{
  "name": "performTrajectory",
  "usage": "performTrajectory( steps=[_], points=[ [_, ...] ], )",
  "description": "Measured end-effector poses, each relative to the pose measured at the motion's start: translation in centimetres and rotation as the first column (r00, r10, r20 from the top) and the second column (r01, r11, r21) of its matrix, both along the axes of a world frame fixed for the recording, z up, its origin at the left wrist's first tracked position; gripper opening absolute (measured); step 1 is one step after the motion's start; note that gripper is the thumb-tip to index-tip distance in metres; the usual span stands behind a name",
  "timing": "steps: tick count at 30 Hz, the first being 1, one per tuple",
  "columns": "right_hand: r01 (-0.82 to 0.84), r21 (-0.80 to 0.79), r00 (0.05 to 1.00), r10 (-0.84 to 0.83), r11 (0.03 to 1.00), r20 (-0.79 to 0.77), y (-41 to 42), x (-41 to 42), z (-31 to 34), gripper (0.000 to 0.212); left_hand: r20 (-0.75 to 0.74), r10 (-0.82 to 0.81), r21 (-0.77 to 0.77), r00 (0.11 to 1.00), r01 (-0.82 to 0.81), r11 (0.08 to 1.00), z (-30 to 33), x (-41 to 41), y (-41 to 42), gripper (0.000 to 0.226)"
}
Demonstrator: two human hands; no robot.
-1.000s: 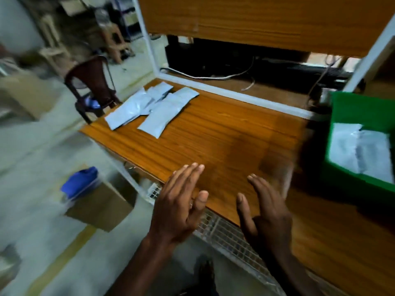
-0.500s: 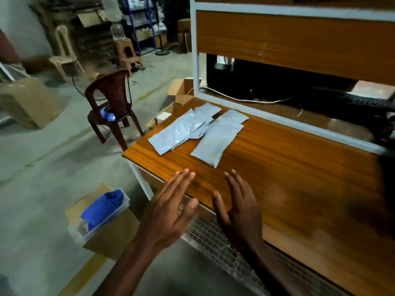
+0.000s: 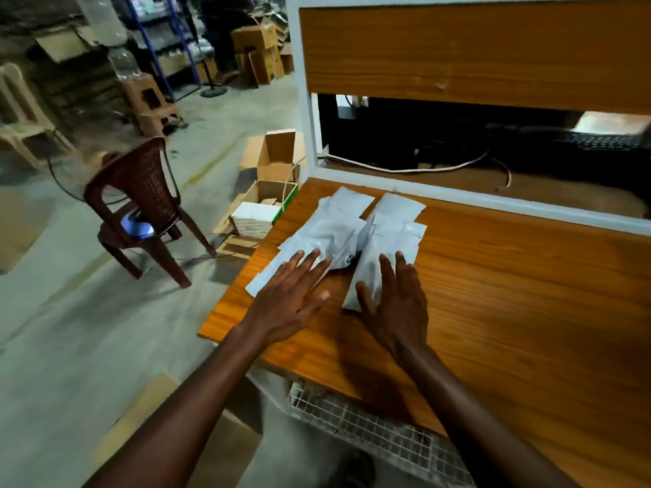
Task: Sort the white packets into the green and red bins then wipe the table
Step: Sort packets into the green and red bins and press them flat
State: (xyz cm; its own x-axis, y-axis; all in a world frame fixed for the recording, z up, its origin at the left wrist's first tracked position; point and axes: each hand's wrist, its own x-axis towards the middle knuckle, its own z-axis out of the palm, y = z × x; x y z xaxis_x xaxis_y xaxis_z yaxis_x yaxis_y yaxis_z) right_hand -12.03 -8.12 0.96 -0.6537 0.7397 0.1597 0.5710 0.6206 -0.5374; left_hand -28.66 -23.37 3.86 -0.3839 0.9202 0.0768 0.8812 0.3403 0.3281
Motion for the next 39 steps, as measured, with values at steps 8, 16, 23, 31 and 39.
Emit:
performTrajectory(
  steps=[8, 16, 23, 31, 39],
  points=[
    [0.138, 0.022, 0.956, -0.139, 0.99, 0.258, 2.6, -6.1, -0.9, 0.075, -0.112, -0.049, -0.146, 0.992, 0.032, 0.989, -2.7, -7.7, 4.5, 0.077],
    [0.231, 0.028, 0.893, -0.223, 0.973, 0.39, 2.0, -8.4, -2.4, 0.062, -0.068, -0.085, -0.019, 0.994, 0.084, 0.996, -5.5, -8.3, 4.8, 0.069],
    [0.367, 0.073, 0.903, -0.374, 0.928, 0.214, -1.0, -7.3, -0.8, 0.071, -0.02, -0.096, 0.09, 0.995, 0.098, 0.991, -5.2, -8.8, 4.0, 0.062],
    [0.583, 0.142, 0.805, -0.592, 0.8, 0.035, -7.2, -1.3, 1.2, 0.058, -0.001, -0.368, 0.3, 0.93, 0.352, 0.887, -2.2, -3.6, 4.7, 0.062],
    [0.8, 0.15, 0.586, -0.81, 0.581, 0.015, -11.3, 10.6, 2.4, 0.054, 0.013, -0.678, 0.308, 0.735, 0.643, 0.702, -0.7, 8.5, 7.5, 0.058]
  ],
)
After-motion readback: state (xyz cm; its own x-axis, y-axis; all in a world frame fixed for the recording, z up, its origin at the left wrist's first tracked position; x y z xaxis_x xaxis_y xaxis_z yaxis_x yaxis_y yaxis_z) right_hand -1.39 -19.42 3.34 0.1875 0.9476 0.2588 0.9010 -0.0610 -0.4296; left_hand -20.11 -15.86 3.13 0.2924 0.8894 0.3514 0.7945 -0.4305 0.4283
